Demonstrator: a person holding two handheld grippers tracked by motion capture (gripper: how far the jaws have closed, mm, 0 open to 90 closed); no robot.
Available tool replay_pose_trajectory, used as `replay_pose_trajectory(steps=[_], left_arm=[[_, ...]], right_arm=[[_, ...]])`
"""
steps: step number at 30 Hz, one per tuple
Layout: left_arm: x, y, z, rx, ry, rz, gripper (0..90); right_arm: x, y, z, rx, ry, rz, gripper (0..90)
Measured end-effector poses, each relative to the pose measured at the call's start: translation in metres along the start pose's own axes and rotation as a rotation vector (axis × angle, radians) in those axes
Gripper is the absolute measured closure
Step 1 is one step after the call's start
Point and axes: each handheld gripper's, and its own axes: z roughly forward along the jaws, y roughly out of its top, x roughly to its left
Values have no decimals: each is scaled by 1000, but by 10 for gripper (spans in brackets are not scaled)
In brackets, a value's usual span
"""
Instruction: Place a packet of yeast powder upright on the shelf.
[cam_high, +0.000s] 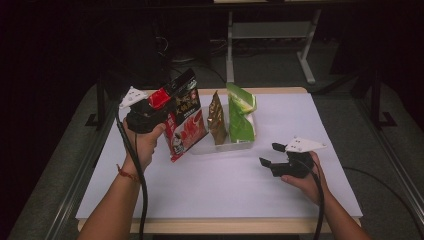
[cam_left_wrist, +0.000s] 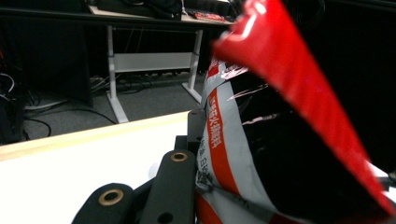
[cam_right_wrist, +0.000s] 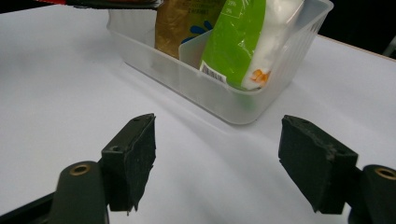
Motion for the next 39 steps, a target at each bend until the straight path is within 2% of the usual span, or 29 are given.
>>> replay_pose_trajectory(steps=[1,6,9,14,20,22,27,32,36,37,39], left_arm=[[-2,1,3,-3,14,12,803],[-6,6,15,-5,44,3,803],[-10,9,24,-6,80,26,803],[-10,9,38,-12,104,-5,804],[-12,8,50,-43,171,-17,804],[-12,7,54,-52,182,-26,804],[-23,7,65,-56,216,-7,804],[-26,8,74,-51,213,-22,803],[-23,7,83,-62,250,-29,803],[-21,5,86,-65,259,-42,803],[-20,3,87,-71,259,-51,803]], right_arm=[[0,0,0,-1,1,-2,265],[0,-1,1,3,4,2,265],[1,-1,2,5,8,-3,264],[2,-2,3,14,12,-4,262],[2,-2,3,14,14,-4,262],[2,-2,4,16,17,-4,262],[3,-2,5,19,26,-7,262],[4,-2,6,23,30,-7,261],[4,-3,6,25,37,-7,261],[4,-3,6,25,36,-9,261],[4,-3,6,25,38,-11,261]])
